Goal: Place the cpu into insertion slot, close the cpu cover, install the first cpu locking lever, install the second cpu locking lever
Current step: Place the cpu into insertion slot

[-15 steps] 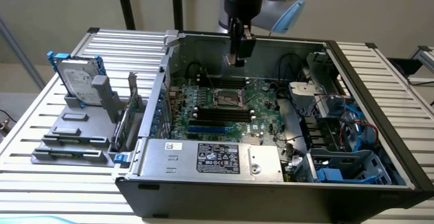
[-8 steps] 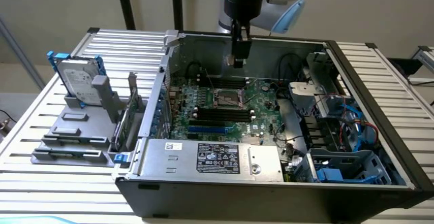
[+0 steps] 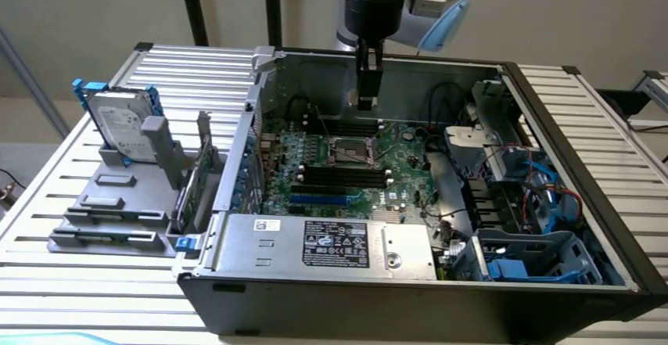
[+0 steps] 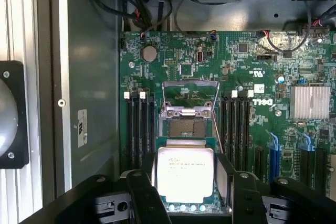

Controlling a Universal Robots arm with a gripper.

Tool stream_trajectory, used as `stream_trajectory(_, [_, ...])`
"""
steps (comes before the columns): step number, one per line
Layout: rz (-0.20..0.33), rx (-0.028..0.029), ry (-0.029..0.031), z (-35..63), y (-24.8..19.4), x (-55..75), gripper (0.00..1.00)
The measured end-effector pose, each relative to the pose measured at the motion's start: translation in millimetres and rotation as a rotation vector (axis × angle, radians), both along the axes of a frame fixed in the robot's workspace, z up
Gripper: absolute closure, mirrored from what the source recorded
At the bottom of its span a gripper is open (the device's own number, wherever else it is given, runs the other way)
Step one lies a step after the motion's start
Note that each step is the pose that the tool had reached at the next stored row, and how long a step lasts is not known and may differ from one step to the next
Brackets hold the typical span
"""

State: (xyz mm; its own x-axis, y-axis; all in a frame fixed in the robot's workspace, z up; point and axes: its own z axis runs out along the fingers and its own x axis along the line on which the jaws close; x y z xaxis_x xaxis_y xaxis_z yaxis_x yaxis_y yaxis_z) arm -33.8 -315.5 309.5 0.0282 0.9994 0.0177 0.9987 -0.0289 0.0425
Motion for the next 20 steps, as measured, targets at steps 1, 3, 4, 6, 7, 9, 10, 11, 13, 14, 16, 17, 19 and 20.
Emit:
stream_trajectory(1, [0.0, 0.0001, 0.0018, -1.4, -0.4, 0.6, 0.46])
stream_trajectory(3, [0.0, 0.0002, 0.0059, -4.3, -1.3, 1.8, 0.46])
stream_trajectory(4, [0.0, 0.0001, 0.0082, -5.7, -1.8, 2.4, 0.46])
stream_trajectory(6, [0.0, 0.0, 0.014, -8.1, -3.0, 3.6, 0.46])
stream_trajectory(7, [0.0, 0.0002, 0.0181, -9.3, -3.7, 3.9, 0.46])
stream_trajectory(9, [0.0, 0.0001, 0.0268, -11.6, -4.9, 4.1, 0.46])
stream_trajectory(10, [0.0, 0.0001, 0.0307, -12.9, -5.6, 4.2, 0.46])
stream_trajectory(11, [0.0, 0.0002, 0.034, -14.2, -6.2, 4.2, 0.46])
stream_trajectory(13, [0.0, 0.0, 0.0393, -17.4, -7.3, 4.3, 0.46])
stream_trajectory(14, [0.001, 0.0001, 0.0411, -19.0, -7.8, 4.3, 0.46])
stream_trajectory(16, [0.003, 0.0002, 0.0432, -22.1, -8.9, 4.3, 0.46])
stream_trajectory(17, [0.005, 0.0003, 0.0438, -23.6, -9.4, 4.3, 0.46])
stream_trajectory(19, [0.008, 0.002, 0.0443, -26.2, -10.6, 4.3, 0.46])
stream_trajectory(20, [0.01, 0.0035, 0.0447, -27.3, -11.4, 4.3, 0.46])
